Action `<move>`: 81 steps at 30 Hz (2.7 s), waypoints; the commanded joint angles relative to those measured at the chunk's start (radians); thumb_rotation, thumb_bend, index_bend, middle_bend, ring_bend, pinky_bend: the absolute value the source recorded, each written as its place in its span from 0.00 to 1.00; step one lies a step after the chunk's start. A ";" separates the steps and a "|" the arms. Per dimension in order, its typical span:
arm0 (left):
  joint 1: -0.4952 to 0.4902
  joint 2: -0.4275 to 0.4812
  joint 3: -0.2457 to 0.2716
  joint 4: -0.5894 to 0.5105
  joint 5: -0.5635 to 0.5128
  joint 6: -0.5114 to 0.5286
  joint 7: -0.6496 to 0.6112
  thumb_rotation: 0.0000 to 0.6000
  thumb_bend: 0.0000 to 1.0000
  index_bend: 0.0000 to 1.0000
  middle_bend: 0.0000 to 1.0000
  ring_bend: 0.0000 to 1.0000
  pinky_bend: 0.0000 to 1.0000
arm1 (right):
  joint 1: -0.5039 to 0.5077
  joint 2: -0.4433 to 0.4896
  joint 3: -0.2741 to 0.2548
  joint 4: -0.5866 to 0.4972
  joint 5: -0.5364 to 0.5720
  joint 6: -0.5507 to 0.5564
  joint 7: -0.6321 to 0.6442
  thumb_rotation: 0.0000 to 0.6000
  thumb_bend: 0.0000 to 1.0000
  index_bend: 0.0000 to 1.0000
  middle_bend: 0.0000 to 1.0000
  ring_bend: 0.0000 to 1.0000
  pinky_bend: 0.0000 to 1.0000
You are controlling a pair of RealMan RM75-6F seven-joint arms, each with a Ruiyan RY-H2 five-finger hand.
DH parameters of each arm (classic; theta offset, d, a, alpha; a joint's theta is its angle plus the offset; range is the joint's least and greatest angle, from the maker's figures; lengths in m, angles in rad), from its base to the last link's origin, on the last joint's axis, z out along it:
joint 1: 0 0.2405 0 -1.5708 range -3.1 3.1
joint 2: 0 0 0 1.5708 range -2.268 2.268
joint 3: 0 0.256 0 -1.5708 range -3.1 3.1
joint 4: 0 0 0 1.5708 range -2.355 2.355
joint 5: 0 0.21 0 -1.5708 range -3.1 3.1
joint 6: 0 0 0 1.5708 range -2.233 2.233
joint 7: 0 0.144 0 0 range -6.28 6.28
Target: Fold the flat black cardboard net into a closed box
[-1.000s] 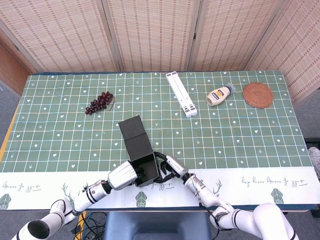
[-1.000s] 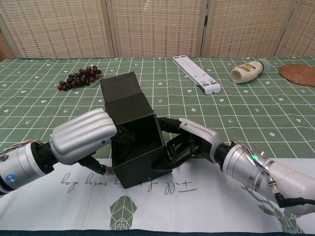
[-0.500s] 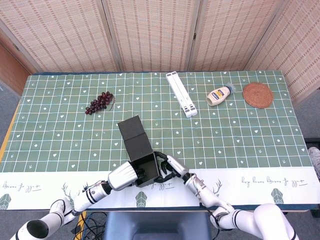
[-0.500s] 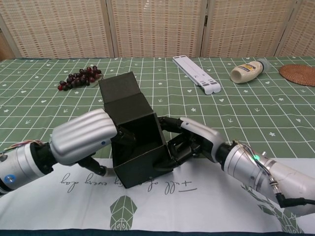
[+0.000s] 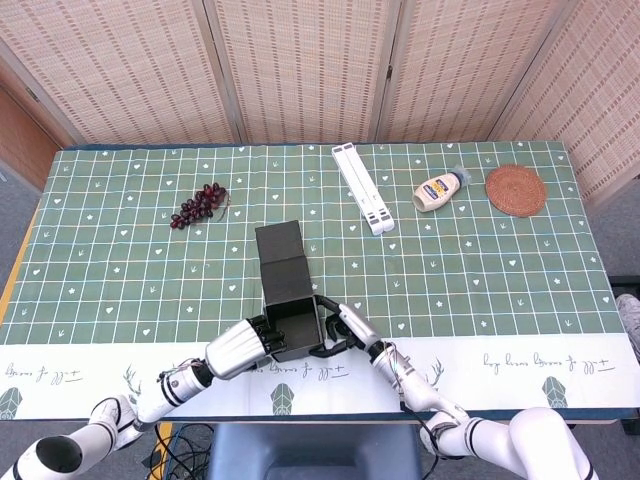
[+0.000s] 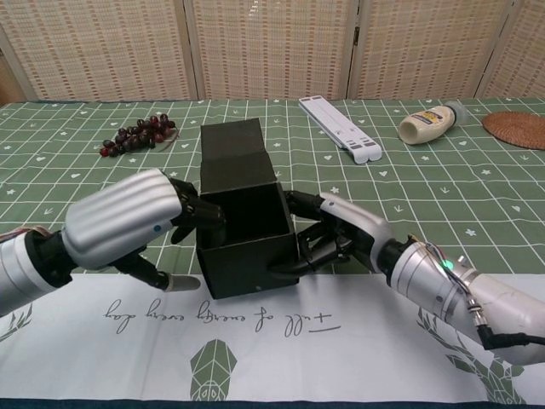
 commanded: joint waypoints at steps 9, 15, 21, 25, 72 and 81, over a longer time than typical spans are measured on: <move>0.014 0.075 -0.024 -0.076 -0.002 0.055 0.030 1.00 0.09 0.49 0.51 0.50 0.52 | -0.003 0.002 0.022 -0.016 0.016 0.007 -0.003 1.00 0.31 0.29 0.39 0.76 1.00; 0.023 0.106 -0.032 -0.116 -0.007 0.059 0.036 1.00 0.09 0.45 0.48 0.47 0.52 | -0.001 0.009 0.040 -0.042 0.031 0.000 -0.006 1.00 0.31 0.29 0.39 0.76 1.00; 0.031 0.132 -0.034 -0.171 -0.012 0.035 0.065 1.00 0.09 0.36 0.42 0.42 0.52 | -0.003 0.017 0.055 -0.067 0.052 -0.015 -0.019 1.00 0.31 0.29 0.39 0.76 1.00; 0.030 0.148 -0.035 -0.217 -0.010 0.011 0.093 1.00 0.09 0.29 0.34 0.37 0.51 | 0.000 0.021 0.068 -0.086 0.069 -0.032 -0.036 1.00 0.31 0.29 0.39 0.76 1.00; 0.095 0.419 -0.090 -0.757 -0.205 -0.238 -0.075 1.00 0.09 0.06 0.11 0.37 0.56 | -0.064 0.359 0.057 -0.559 0.034 0.017 -0.218 1.00 0.26 0.00 0.06 0.64 1.00; 0.114 0.498 -0.081 -0.914 -0.363 -0.425 -0.247 1.00 0.08 0.00 0.01 0.52 0.79 | -0.055 0.592 0.173 -0.769 0.070 0.062 -0.364 1.00 0.26 0.00 0.07 0.64 1.00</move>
